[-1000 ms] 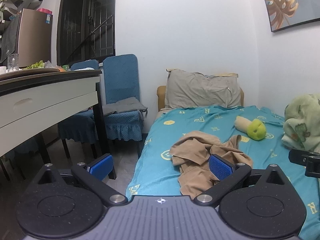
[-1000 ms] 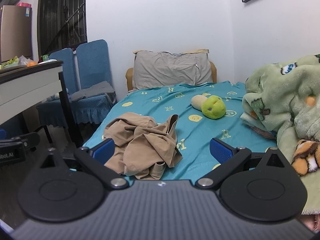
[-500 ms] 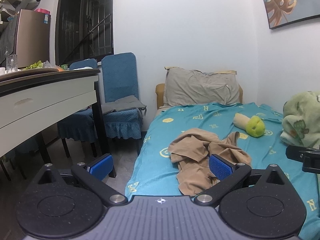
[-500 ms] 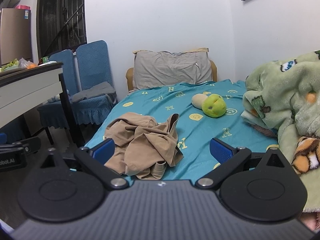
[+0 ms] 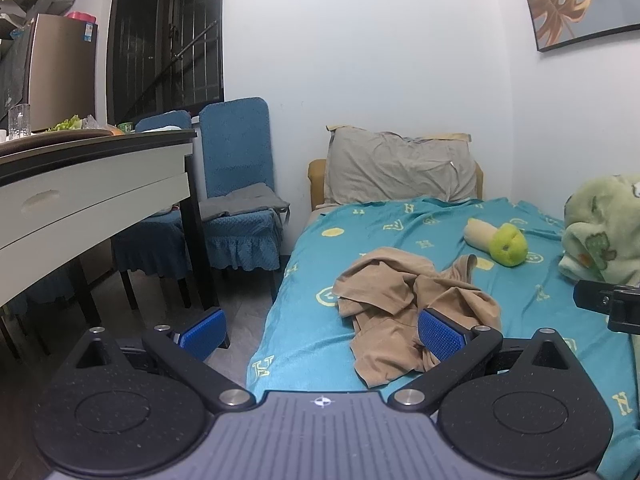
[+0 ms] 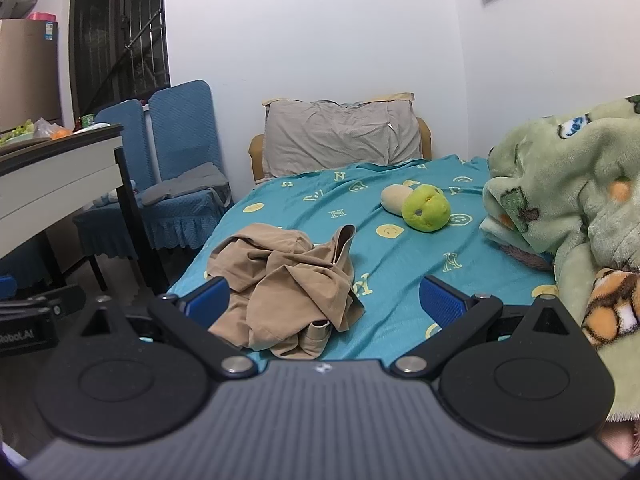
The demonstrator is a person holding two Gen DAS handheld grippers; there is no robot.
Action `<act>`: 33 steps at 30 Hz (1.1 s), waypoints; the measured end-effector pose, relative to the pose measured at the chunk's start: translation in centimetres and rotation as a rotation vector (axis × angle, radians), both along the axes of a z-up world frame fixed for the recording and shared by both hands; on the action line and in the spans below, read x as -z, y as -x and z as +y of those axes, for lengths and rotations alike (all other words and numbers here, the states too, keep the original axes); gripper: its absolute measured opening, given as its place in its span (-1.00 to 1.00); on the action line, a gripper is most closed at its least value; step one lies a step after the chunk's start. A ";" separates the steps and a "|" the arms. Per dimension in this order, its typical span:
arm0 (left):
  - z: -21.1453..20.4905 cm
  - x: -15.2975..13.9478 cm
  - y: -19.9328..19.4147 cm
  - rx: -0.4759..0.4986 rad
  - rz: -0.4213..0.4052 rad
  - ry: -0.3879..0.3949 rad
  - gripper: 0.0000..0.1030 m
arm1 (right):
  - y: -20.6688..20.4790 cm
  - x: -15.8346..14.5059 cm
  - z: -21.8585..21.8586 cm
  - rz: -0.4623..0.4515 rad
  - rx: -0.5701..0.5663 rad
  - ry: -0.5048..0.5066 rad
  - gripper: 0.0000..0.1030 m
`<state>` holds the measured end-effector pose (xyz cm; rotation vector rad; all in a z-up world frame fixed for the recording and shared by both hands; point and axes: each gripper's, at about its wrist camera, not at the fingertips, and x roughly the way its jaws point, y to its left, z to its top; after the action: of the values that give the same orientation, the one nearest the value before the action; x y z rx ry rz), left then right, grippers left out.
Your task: Fold clothes
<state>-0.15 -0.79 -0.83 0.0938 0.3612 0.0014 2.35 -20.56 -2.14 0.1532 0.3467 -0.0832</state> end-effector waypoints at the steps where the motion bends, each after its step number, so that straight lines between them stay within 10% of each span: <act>1: 0.0 0.0 0.0 0.000 0.000 -0.001 1.00 | 0.0 0.0 0.0 0.000 0.000 -0.001 1.00; 33: -0.6 -2.0 0.7 0.021 0.024 0.047 1.00 | 0.7 -0.6 -0.7 -0.017 0.034 -0.071 1.00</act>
<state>-0.85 -1.43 1.13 0.0515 0.3842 -0.0295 1.62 -21.24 -1.50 0.2294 0.3307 -0.1029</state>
